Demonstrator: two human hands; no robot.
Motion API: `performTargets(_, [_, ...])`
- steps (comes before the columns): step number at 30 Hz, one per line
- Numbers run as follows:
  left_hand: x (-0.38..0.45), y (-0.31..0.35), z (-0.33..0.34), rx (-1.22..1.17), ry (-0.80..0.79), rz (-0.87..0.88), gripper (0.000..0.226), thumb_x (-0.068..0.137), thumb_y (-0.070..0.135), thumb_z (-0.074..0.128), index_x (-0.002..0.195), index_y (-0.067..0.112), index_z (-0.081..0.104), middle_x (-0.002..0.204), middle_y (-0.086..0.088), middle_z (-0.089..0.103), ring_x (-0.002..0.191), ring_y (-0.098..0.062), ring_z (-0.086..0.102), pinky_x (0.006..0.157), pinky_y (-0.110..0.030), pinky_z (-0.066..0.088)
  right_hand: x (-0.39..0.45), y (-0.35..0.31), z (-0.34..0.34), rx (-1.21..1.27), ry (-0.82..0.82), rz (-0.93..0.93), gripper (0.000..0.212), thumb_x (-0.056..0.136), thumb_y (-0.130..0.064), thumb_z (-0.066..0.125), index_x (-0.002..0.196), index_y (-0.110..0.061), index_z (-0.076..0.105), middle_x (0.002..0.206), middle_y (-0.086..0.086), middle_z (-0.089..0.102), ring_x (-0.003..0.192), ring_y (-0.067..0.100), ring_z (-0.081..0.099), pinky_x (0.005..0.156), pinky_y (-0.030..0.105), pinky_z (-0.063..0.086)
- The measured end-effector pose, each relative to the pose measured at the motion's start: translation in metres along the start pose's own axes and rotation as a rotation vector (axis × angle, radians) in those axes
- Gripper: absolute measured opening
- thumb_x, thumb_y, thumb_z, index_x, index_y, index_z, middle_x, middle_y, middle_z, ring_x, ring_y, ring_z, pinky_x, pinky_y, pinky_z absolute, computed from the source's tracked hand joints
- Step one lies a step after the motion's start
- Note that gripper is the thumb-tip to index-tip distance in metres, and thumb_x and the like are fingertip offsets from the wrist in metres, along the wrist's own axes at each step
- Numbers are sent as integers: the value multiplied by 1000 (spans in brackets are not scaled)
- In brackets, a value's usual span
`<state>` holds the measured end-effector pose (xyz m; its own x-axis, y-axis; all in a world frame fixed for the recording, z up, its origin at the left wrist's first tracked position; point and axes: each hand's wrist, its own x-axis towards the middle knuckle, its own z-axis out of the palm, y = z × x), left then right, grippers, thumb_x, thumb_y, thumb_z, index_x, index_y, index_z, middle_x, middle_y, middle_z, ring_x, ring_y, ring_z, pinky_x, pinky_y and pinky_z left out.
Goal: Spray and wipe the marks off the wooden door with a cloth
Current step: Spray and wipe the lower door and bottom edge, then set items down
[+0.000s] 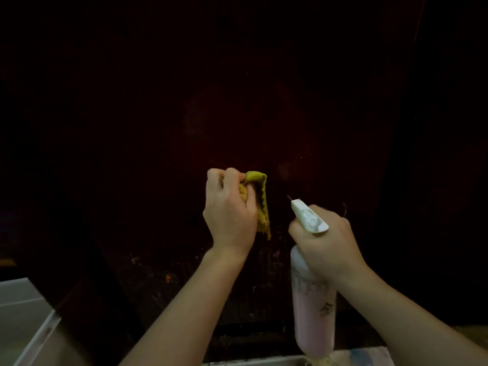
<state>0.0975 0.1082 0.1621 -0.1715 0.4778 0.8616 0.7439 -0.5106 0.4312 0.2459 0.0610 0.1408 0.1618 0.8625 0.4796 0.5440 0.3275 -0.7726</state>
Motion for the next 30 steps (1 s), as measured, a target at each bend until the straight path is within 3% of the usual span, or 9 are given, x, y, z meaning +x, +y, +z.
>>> performTargets(4, [-3,7,6,66,-36,67,8,86,13,66,89,10,60,94,-2,50,78,-15,52,47,-24,45,-2,8,-5,17,-38,70,18,71,-35,53,54,-32,48,48,-14,47,46,7,42,49,26,34])
performTargets(9, [-11,9,8,132,-115,190,9,84,9,69,84,11,60,91,-3,52,79,-13,49,46,-23,45,-1,14,-14,114,-96,83,9,83,-22,65,79,-22,57,71,-3,59,61,5,55,55,21,43])
performTargets(11, [-16,9,10,160,-159,229,9,85,9,68,83,11,61,90,-3,52,78,-15,50,44,-26,47,-2,15,-16,72,-45,60,16,82,-18,64,70,-18,54,63,-3,54,56,10,50,49,17,40])
performTargets(15, [-27,10,16,208,-259,299,6,86,10,66,83,11,61,88,-5,53,76,-18,51,43,-30,47,-4,14,-21,-1,29,81,33,79,-16,60,54,-20,39,50,-8,42,48,9,38,47,29,34])
performTargets(19, [-29,8,16,157,-276,252,6,87,12,65,85,11,60,91,-2,52,77,-14,51,46,-27,48,-4,13,-27,51,-40,138,20,80,-23,61,67,-13,51,60,-5,50,54,10,45,50,26,36])
performTargets(22, [-25,7,14,50,-218,181,8,89,17,60,92,10,61,95,-1,51,74,-11,52,50,-23,49,-6,14,-27,79,-69,175,10,83,-27,64,76,-22,58,72,-5,59,64,8,56,55,22,40])
performTargets(27, [-16,13,17,12,-150,73,11,87,18,63,93,10,59,97,-1,49,73,-14,54,49,-26,52,-8,21,-34,-38,170,146,33,80,-19,60,53,-23,41,47,-10,43,46,9,42,47,29,34])
performTargets(30, [-16,15,19,30,-148,45,12,86,16,66,93,10,58,98,-2,48,75,-15,55,49,-28,53,-8,25,-37,-41,183,195,31,78,-20,60,54,-20,40,49,-9,43,47,11,42,49,31,35])
